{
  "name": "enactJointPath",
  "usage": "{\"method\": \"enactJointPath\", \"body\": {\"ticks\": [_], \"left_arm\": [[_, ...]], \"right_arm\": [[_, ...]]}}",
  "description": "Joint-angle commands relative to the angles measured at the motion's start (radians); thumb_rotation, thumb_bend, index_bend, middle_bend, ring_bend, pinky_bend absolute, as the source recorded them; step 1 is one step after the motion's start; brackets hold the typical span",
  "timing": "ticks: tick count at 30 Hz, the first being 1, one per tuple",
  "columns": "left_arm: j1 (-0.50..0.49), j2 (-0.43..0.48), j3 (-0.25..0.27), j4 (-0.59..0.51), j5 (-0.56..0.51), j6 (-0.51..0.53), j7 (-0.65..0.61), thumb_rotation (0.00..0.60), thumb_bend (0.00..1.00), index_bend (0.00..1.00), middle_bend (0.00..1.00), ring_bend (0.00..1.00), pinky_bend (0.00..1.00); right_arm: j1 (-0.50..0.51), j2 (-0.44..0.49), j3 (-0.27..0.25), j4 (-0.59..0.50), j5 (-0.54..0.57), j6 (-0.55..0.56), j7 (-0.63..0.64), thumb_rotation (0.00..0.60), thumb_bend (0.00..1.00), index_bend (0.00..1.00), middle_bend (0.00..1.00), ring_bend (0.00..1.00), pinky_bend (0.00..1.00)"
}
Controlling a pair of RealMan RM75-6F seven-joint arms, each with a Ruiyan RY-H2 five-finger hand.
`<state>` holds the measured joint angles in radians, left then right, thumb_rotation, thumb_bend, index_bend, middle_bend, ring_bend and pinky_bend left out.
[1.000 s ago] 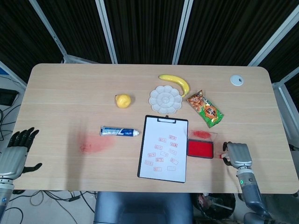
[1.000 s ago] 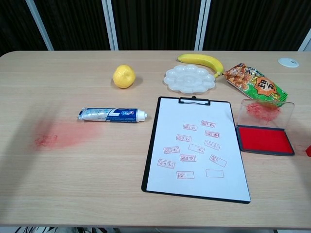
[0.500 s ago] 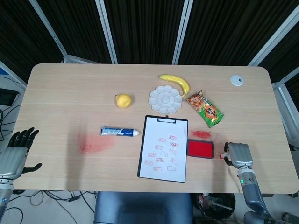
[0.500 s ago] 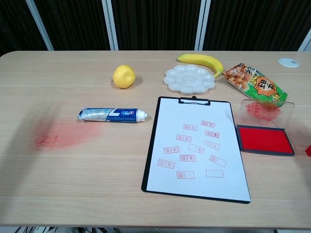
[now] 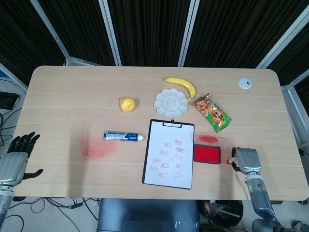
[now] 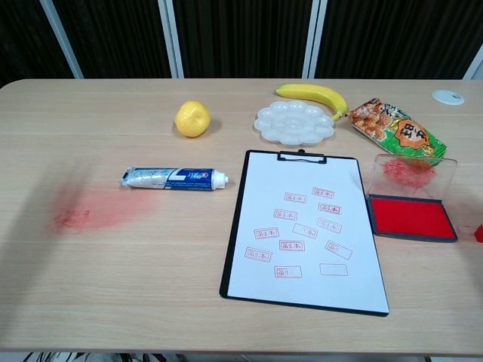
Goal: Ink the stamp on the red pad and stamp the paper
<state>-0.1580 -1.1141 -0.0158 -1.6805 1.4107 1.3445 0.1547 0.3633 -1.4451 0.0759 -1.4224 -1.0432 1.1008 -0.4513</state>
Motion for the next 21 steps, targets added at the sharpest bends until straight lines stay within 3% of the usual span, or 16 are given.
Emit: {"method": "enactJointPath", "body": {"ticks": [1,21], "left_arm": [[0.000,0.000,0.000,0.000,0.000,0.000,0.000,0.600,0.02,0.00,0.00,0.00,0.00],[0.000,0.001,-0.001,-0.002,-0.006,-0.003,0.003,0.600,0.01,0.00,0.00,0.00,0.00]], "right_arm": [[-0.001,0.000,0.000,-0.001,-0.002,0.000,0.001,0.600,0.40,0.52,0.48,0.68,0.79],[-0.002,-0.003,-0.002,-0.007,-0.007,-0.002,0.003,0.600,0.43,0.55,0.51,0.68,0.79]]}}
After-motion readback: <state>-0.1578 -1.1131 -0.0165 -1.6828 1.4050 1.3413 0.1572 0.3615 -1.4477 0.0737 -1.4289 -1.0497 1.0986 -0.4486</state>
